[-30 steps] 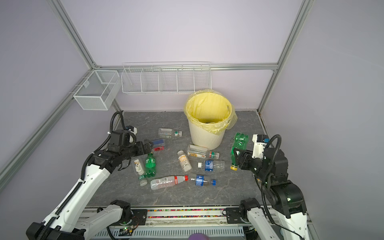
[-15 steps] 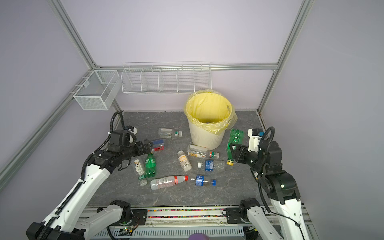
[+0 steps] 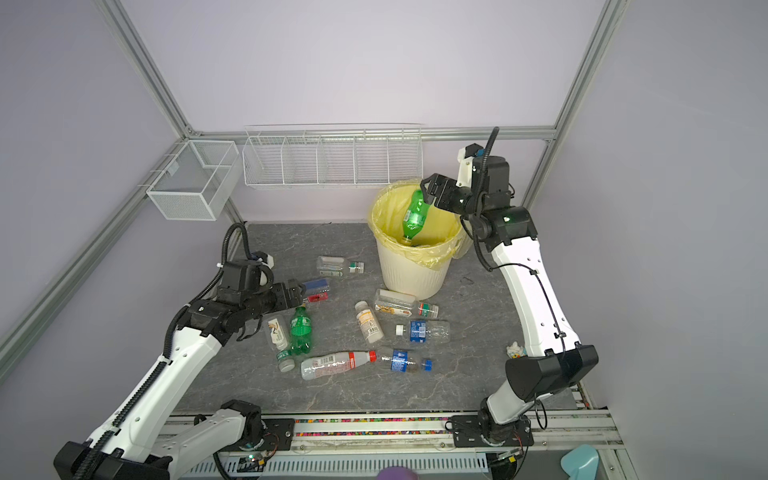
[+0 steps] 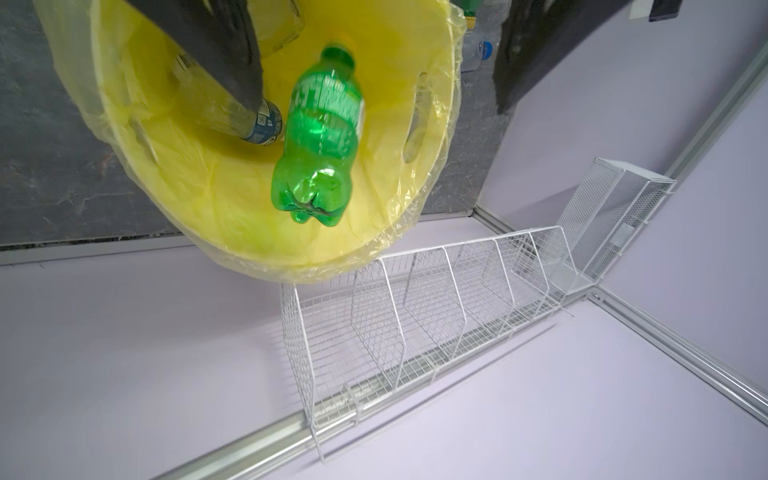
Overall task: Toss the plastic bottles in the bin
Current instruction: 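Swing the held green bottle over the bin and open the right gripper, then lower the empty right gripper beside the bin while the left moves over the pile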
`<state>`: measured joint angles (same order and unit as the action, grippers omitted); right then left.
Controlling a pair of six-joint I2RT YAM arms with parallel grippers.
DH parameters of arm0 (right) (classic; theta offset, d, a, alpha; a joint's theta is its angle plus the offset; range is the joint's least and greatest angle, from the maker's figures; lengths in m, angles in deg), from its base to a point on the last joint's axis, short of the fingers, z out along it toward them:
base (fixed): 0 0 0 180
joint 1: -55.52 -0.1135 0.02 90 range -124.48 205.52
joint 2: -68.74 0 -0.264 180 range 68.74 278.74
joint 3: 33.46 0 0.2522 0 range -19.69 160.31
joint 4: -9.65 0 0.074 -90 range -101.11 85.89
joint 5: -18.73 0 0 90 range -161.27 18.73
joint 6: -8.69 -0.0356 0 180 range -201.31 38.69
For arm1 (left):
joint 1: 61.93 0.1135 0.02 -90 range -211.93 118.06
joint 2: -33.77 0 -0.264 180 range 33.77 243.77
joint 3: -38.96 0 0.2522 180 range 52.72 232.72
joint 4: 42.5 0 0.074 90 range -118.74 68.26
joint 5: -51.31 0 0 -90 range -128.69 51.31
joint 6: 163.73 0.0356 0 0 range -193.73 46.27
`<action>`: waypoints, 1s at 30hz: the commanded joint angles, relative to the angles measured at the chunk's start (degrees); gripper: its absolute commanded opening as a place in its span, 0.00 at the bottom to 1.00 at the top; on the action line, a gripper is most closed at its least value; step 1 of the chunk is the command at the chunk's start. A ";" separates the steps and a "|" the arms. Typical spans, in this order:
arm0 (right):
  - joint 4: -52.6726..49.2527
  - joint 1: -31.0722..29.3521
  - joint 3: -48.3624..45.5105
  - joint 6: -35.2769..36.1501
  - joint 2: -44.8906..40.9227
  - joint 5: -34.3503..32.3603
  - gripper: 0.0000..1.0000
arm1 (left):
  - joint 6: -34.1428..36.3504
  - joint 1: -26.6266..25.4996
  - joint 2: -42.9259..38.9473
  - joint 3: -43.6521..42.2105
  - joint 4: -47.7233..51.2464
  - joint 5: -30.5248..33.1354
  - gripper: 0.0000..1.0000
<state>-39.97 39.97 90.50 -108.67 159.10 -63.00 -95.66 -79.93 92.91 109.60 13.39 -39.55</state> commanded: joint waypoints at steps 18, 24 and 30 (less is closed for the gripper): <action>-2.92 -0.86 -39.43 3.95 -37.45 -6.27 0.88 | 1.19 0.50 -1.19 0.10 0.50 0.07 1.00; -3.61 -0.87 -44.71 3.58 -41.47 -6.03 0.88 | 1.19 0.50 -0.80 -0.21 -0.29 0.16 1.00; -4.56 -0.86 -48.60 3.49 -45.56 -6.82 0.88 | 0.76 0.44 -0.20 -0.54 -0.64 0.34 1.00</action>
<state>-43.46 39.19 43.75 -105.89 115.26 -68.90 -95.51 -79.82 92.49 109.60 13.15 -39.58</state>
